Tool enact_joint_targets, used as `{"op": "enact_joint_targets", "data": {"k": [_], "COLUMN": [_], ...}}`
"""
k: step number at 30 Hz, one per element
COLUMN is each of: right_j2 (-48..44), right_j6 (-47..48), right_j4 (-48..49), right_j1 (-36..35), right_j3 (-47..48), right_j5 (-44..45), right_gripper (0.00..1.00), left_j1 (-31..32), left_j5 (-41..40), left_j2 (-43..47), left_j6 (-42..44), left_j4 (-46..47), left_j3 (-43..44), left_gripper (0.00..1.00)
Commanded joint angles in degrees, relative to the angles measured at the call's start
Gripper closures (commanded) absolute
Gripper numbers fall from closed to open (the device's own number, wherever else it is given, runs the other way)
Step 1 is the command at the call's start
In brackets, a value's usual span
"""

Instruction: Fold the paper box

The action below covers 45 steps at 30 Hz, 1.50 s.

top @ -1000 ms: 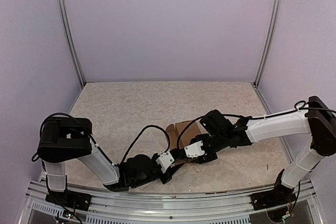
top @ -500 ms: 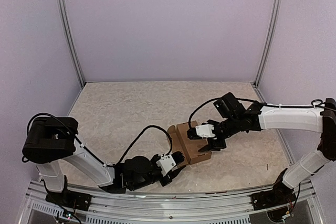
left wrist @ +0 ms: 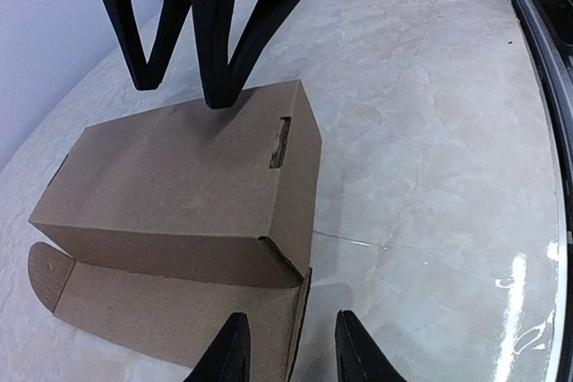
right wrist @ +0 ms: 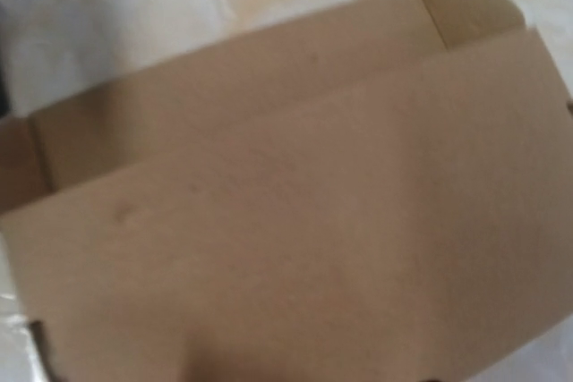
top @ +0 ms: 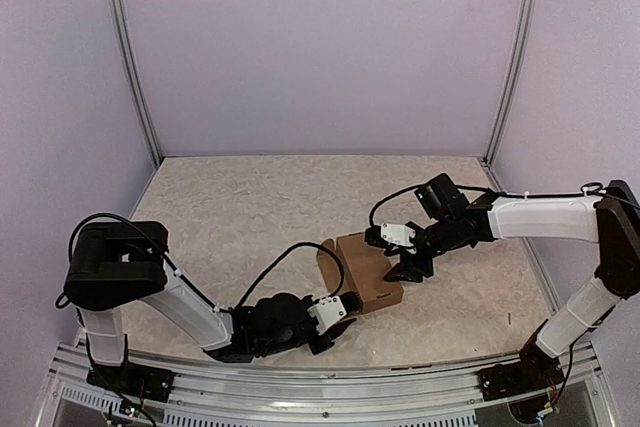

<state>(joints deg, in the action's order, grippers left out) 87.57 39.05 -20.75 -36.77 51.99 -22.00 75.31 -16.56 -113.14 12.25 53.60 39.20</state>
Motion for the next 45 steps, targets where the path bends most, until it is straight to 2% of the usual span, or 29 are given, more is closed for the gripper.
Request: {"op": "enact_joint_targets", "data": {"k": [1, 11, 18, 34, 45], "right_j2": [1.6, 5.0, 7.5, 8.8, 9.0], "right_j6": [-3.4, -2.9, -1.5, -0.4, 0.2], "right_j4": [2.0, 0.6, 0.0, -0.3, -1.1], "right_j1": [1.1, 1.2, 1.2, 1.3, 1.3], "right_j3": [0.8, 1.1, 1.0, 0.8, 1.0], "right_j5": [2.4, 0.9, 1.5, 1.8, 0.1], "right_gripper": [0.38, 0.37, 0.37, 0.37, 0.37], "left_j1": [-0.8, -2.2, -2.7, -5.5, -6.7], "left_j5": [1.8, 4.1, 4.9, 6.9, 7.0], "left_j2": [-1.3, -2.0, -3.0, -2.1, -1.5], "left_j6": [-0.7, -2.8, -4.2, -9.3, -10.0], "left_j4": [-2.8, -3.8, -4.3, -3.5, -10.7], "left_j3": [1.1, 1.8, 3.2, 1.0, 5.1], "left_gripper": [0.71, 0.89, 0.96, 0.98, 0.98]}}
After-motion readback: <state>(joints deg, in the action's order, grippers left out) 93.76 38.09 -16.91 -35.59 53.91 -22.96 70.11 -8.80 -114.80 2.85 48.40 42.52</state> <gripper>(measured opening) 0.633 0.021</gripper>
